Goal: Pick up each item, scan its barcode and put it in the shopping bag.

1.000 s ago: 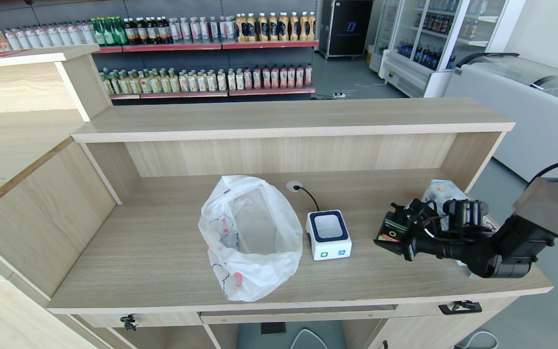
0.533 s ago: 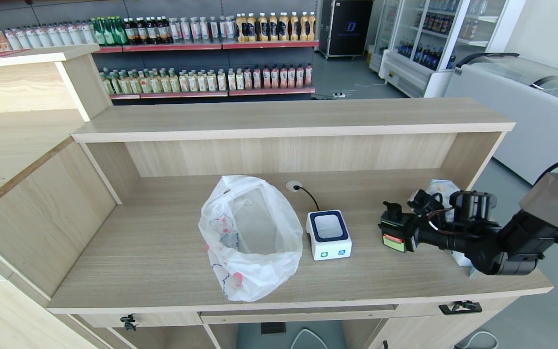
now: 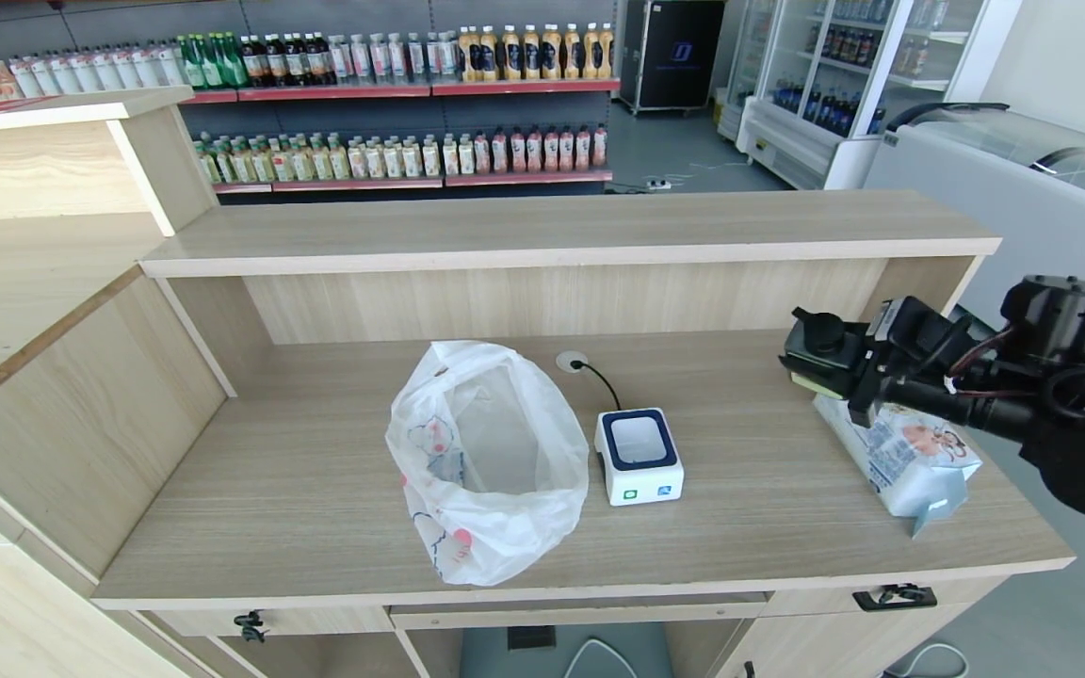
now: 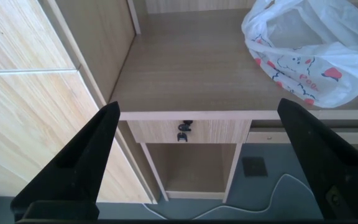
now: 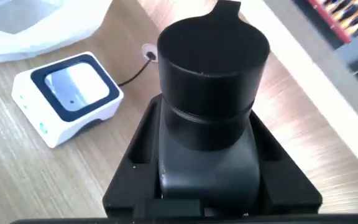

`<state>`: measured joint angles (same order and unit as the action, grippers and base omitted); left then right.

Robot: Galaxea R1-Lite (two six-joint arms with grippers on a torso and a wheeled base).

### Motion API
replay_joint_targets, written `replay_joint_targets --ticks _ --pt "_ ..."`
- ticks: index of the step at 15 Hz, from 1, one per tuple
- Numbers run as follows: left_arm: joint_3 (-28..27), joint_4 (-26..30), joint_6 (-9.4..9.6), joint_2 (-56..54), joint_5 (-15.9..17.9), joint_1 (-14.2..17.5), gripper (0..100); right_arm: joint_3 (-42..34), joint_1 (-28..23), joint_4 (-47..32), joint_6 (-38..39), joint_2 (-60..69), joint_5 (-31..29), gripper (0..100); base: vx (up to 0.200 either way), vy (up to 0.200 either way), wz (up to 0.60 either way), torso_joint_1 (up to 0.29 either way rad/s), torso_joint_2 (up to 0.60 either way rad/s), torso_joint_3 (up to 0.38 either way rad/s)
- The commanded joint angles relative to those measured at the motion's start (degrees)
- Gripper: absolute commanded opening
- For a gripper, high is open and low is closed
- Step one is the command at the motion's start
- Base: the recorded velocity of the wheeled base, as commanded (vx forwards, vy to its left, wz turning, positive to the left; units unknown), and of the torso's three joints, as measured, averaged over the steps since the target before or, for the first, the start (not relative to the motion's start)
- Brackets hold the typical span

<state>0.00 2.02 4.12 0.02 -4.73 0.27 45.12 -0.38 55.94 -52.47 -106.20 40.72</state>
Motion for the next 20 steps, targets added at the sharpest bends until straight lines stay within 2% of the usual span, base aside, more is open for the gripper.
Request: replay_joint_targets --ticks 1,3,5,7,8,10,12,13,15,17,20 --pt "0.0 0.0 0.01 0.0 0.0 0.1 100 -2.8 2.7 -2.6 -13.0 12.7 -1.0 0 0.000 0.000 0.00 0.000 0.00 0.000" --pt "0.0 0.0 0.01 0.0 0.0 0.0 100 -3.0 5.0 -4.6 -23.1 15.9 -0.8 0 0.000 0.000 0.00 0.000 0.00 0.000" --pt "0.0 0.0 0.01 0.0 0.0 0.1 100 -2.9 9.0 -8.5 -36.4 19.4 -0.7 0 0.000 0.000 0.00 0.000 0.00 0.000" --pt "0.0 0.0 0.01 0.0 0.0 0.0 100 -2.6 13.3 -9.2 -47.3 22.8 -0.9 0 0.000 0.000 0.00 0.000 0.00 0.000" --pt "0.0 0.0 0.01 0.0 0.0 0.1 100 -3.0 16.6 -8.9 -55.3 25.0 -0.9 0 0.000 0.000 0.00 0.000 0.00 0.000" --pt "0.0 0.0 0.01 0.0 0.0 0.0 100 -4.0 22.5 -8.8 -65.1 26.5 -1.2 0 0.000 0.000 0.00 0.000 0.00 0.000" --pt "0.0 0.0 0.01 0.0 0.0 0.1 100 -6.4 26.3 -7.9 -71.5 26.5 -1.3 0 0.000 0.000 0.00 0.000 0.00 0.000" --pt "0.0 0.0 0.01 0.0 0.0 0.1 100 -10.8 30.1 -6.5 -75.9 26.6 -1.3 0 0.000 0.000 0.00 0.000 0.00 0.000" --pt "0.0 0.0 0.01 0.0 0.0 0.1 100 -15.6 32.6 -6.0 -79.9 27.5 -1.4 0 0.000 0.000 0.00 0.000 0.00 0.000" --pt "0.0 0.0 0.01 0.0 0.0 0.0 100 -16.7 35.2 -5.8 -83.7 28.7 -1.4 0 0.000 0.000 0.00 0.000 0.00 0.000" --pt "0.0 0.0 0.01 0.0 0.0 0.0 100 -15.8 43.2 -3.3 -85.9 27.4 -3.8 0 0.000 0.000 0.00 0.000 0.00 0.000"
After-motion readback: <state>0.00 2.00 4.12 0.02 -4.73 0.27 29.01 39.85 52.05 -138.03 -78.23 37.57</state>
